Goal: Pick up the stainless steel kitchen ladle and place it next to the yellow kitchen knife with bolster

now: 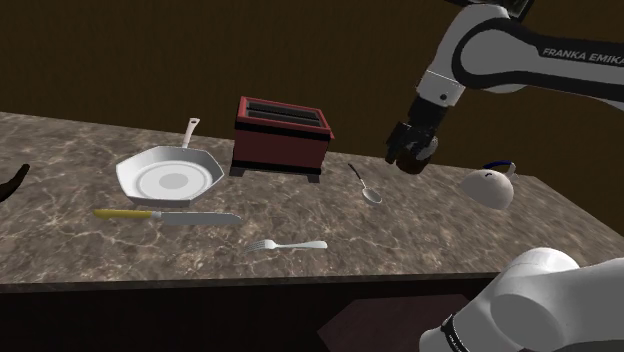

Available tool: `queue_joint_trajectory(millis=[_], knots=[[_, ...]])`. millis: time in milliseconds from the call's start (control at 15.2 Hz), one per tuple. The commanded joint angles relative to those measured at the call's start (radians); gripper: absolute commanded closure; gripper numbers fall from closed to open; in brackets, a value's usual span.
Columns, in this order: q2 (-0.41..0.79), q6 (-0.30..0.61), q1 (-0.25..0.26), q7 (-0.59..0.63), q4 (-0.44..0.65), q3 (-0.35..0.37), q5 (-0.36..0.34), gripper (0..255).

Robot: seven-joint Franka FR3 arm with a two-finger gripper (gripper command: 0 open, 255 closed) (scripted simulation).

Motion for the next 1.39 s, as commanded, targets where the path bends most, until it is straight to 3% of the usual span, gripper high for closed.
queue_joint_trajectory(millis=[0, 726, 1320], knots=[[0.059, 0.065, -0.016, 0.009, -0.006, -0.014, -0.001, 0], [0.397, 0.340, -0.085, 0.056, 0.051, -0.087, 0.028, 0], [0.652, 0.487, -0.125, 0.061, 0.148, -0.137, 0.093, 0]])
